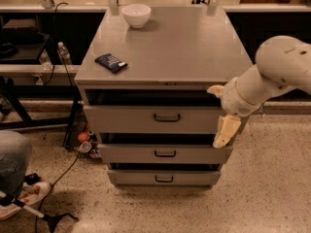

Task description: Open top drawer

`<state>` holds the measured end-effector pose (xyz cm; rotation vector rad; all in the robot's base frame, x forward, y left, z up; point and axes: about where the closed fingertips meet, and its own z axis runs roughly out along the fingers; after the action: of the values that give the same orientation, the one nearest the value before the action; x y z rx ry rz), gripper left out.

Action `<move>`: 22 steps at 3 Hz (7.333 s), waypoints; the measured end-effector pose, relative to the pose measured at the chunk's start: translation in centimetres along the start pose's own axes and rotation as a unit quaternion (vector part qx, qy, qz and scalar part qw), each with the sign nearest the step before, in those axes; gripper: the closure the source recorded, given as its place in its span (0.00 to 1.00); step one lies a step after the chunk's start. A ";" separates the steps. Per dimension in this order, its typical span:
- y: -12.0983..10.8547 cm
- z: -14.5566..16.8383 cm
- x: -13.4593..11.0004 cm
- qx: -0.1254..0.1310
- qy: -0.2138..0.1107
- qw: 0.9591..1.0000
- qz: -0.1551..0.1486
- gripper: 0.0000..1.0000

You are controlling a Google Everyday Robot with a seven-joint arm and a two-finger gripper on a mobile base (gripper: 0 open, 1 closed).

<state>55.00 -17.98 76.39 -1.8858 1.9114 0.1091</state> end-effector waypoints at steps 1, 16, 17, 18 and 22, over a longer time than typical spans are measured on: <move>-1.9 4.1 1.4 -0.010 0.025 1.000 0.000 0.00; 3.1 10.5 5.9 -0.026 0.075 0.996 0.042 0.81; 3.1 10.5 5.9 -0.026 0.075 0.996 0.042 0.59; 3.2 10.6 5.9 -0.027 0.075 0.996 0.042 0.36; 4.2 9.6 6.5 -0.052 0.061 0.996 0.026 0.00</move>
Offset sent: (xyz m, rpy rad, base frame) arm 0.0614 -0.0026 -0.0876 -0.1387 0.0697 -0.0475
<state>53.65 -20.29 64.33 -1.9505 2.0738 0.1129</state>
